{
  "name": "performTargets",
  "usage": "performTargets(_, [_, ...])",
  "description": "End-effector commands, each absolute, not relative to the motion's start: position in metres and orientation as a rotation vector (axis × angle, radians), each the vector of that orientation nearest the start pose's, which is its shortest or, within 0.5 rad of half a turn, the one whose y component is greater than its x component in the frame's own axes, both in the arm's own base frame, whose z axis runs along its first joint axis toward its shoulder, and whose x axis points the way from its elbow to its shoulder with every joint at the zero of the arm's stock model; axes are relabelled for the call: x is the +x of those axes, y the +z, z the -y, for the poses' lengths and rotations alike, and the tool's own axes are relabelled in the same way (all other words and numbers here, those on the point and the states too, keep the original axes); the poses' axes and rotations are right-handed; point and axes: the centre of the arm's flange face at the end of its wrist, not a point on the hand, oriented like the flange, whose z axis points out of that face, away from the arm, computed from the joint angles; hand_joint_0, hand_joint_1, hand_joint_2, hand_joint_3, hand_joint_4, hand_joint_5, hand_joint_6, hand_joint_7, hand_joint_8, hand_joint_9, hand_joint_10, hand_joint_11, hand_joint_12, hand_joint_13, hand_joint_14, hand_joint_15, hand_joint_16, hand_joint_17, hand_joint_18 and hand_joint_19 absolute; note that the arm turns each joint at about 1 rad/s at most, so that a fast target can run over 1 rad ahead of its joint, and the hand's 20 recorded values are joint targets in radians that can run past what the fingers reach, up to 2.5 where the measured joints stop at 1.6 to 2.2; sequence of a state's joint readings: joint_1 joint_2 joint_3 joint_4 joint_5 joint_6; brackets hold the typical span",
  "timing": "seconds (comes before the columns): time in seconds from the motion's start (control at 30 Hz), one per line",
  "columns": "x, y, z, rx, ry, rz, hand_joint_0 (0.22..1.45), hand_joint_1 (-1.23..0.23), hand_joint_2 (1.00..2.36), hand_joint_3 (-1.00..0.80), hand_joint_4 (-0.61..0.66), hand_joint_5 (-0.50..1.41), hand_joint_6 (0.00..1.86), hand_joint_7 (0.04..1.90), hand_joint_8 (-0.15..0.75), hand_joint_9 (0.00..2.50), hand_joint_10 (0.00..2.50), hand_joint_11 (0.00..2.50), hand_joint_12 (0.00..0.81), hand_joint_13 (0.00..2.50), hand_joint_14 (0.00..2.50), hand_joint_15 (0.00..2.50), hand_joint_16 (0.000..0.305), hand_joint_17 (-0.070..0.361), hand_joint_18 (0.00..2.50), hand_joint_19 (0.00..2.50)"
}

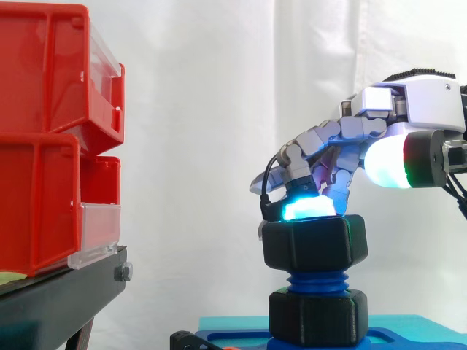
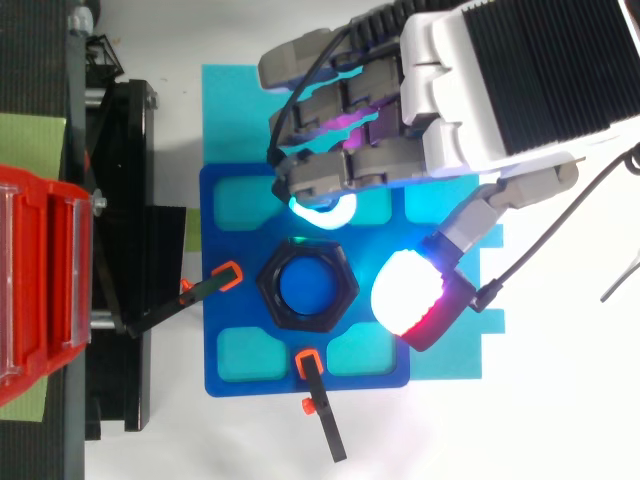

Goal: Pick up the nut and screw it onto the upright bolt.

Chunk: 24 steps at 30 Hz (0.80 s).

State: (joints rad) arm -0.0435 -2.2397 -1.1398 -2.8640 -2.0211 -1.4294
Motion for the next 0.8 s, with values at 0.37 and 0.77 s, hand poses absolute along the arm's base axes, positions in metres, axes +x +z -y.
performTargets(0.37, [0.739, 0.314, 0.119, -0.224, 0.425, -1.481, 0.52, -0.19, 1.00, -0.50, 0.22, -0.09, 0.50, 0.71, 0.215, 0.86, 0.00, 0.00, 0.248, 0.54, 0.00, 0.00, 0.023, 0.053, 0.17, 0.00])
performTargets(0.77, [0.745, 0.313, 0.087, -0.221, 0.455, -1.490, 0.50, -0.14, 1.00, -0.50, 0.20, -0.10, 0.50, 0.67, 0.202, 0.69, 0.00, 0.00, 0.280, 0.40, 0.00, 0.00, 0.030, 0.067, 0.04, 0.00])
